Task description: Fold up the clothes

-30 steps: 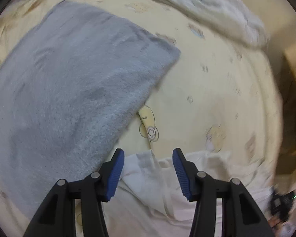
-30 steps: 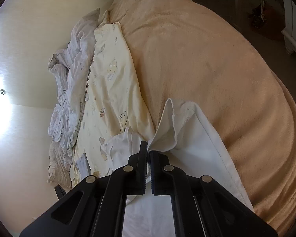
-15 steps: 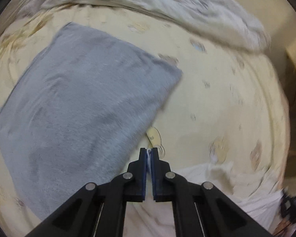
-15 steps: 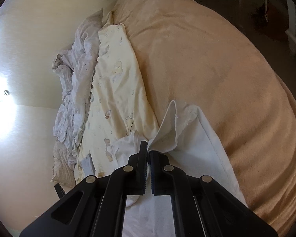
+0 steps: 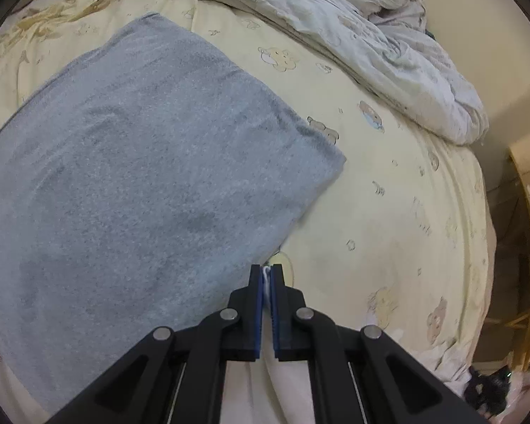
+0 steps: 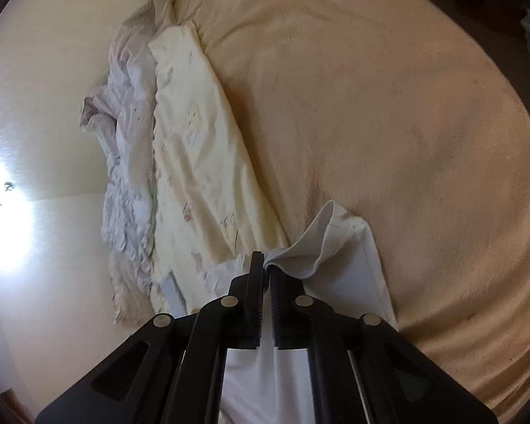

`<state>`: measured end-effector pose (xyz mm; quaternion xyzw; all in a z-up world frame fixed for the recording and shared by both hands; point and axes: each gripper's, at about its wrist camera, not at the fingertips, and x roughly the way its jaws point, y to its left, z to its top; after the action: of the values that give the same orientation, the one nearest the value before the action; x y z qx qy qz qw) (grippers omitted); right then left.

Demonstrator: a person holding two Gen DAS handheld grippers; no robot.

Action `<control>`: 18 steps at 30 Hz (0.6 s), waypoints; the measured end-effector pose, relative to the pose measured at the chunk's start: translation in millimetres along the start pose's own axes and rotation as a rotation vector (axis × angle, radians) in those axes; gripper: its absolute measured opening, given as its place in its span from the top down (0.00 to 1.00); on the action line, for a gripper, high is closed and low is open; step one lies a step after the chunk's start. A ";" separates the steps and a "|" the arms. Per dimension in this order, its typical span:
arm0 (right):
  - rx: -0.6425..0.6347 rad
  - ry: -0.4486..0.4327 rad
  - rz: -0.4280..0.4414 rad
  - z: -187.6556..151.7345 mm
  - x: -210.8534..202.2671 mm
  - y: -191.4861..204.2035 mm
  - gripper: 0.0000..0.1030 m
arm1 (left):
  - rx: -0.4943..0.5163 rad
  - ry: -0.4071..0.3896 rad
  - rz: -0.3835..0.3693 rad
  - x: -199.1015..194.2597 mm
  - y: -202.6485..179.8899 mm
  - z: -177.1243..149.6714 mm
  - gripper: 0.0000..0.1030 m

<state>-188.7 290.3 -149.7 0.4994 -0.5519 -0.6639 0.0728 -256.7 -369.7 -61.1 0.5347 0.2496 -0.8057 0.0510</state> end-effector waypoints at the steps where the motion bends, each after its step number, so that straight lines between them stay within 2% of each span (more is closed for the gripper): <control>1: 0.004 0.015 0.000 1.0 -1.3 -0.2 0.93 | 0.007 0.001 0.002 -0.2 0.2 -1.2 0.97; 5: -0.111 0.071 -0.078 5.1 -17.0 20.2 0.91 | 0.006 0.007 0.001 0.7 3.8 -2.3 0.97; 6: -0.148 0.084 -0.102 5.1 -22.1 26.0 0.79 | 0.005 0.010 0.004 1.5 4.5 -2.4 0.97; 7: -0.187 0.084 -0.126 5.5 -28.8 32.1 0.61 | 0.005 0.013 0.007 2.2 4.9 -3.2 0.97; 8: -0.226 0.082 -0.149 6.0 -35.6 38.2 0.51 | 0.005 0.016 0.011 2.8 5.3 -3.9 0.97; 9: -0.265 0.064 -0.168 6.9 -44.1 43.8 0.24 | 0.006 0.018 0.013 3.3 5.1 -4.5 0.97; 10: -0.311 0.032 -0.186 8.1 -53.7 49.2 0.09 | 0.007 0.019 0.016 3.7 4.8 -5.0 0.97; 14: -0.628 -0.007 -0.309 6.6 -65.1 67.9 0.12 | 0.018 0.018 0.032 3.5 3.2 -6.3 0.97; 15: -0.675 -0.013 -0.335 5.1 -63.1 64.7 0.15 | 0.019 0.018 0.035 3.0 3.3 -6.5 0.97; 18: -0.702 0.058 -0.352 8.2 -40.7 43.6 0.44 | 0.033 0.014 0.058 2.7 3.1 -7.5 0.97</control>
<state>-194.7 305.5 -91.8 0.5495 -0.1949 -0.8003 0.1400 -250.6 -368.5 -66.8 0.5479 0.2212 -0.8042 0.0636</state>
